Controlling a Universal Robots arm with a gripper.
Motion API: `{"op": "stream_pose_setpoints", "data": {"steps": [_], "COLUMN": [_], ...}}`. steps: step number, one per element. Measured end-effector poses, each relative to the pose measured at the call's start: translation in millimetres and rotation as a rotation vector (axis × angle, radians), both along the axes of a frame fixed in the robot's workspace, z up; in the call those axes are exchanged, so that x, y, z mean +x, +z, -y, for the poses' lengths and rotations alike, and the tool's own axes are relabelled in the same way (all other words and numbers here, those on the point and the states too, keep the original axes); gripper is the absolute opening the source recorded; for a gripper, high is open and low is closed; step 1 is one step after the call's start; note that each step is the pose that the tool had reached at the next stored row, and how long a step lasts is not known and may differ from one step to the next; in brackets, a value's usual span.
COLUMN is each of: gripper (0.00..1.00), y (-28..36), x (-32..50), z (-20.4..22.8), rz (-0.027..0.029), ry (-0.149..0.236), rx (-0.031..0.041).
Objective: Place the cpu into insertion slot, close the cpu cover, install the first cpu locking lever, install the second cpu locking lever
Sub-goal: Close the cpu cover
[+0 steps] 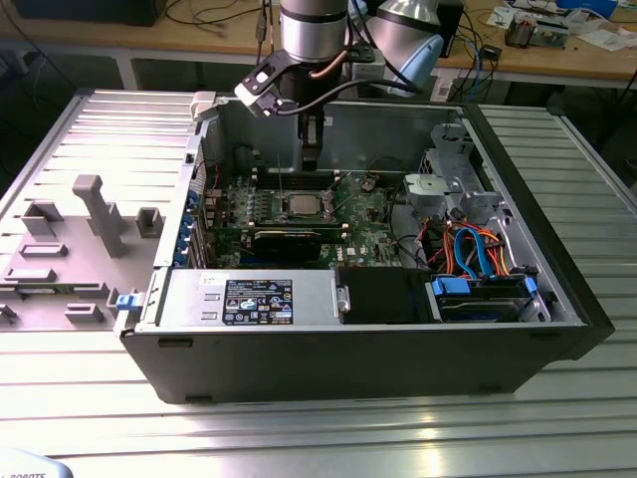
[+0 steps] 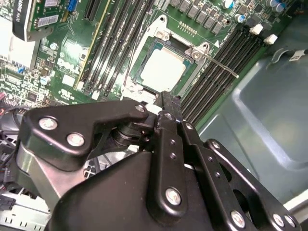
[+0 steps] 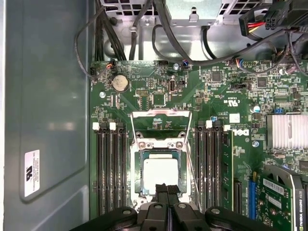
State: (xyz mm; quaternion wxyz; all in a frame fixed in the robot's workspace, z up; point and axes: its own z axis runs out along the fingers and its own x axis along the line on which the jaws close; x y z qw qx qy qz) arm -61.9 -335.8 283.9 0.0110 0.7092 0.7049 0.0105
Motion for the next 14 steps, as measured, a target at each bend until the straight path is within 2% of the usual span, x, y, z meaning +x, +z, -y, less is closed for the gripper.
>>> {"op": "stream_pose_setpoints", "data": {"steps": [14], "gripper": [0.11], "y": [0.7], "x": [0.0], "z": [0.0], "rz": [0.0000], "ry": [0.000], "rx": [0.0000]}}
